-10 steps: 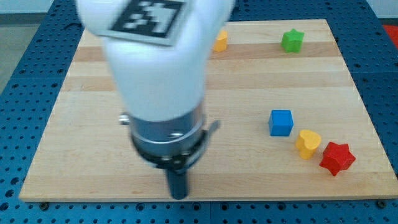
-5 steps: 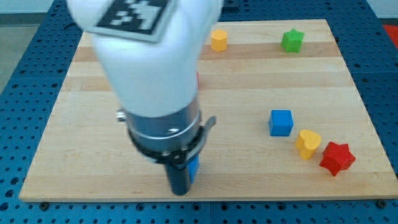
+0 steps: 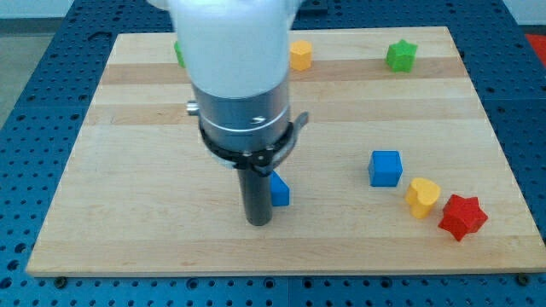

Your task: Slide blue triangle towards bottom right

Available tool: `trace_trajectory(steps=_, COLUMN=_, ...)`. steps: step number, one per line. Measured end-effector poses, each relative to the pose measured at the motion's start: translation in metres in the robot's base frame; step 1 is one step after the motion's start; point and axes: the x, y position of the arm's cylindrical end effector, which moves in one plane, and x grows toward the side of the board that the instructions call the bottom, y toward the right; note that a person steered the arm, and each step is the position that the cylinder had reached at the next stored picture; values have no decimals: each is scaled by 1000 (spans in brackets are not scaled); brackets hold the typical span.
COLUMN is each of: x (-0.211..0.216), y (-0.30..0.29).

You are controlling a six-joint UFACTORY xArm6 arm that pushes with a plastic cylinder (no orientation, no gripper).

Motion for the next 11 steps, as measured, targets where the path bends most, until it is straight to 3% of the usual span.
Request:
trace_trajectory(steps=4, x=4, y=-25)
trace_trajectory(steps=6, x=-53, y=-26)
trace_trajectory(steps=8, x=-61, y=44)
trace_trajectory(steps=9, x=-52, y=32)
trace_trajectory(steps=10, x=-53, y=-33)
trace_trajectory(steps=11, x=-40, y=-56)
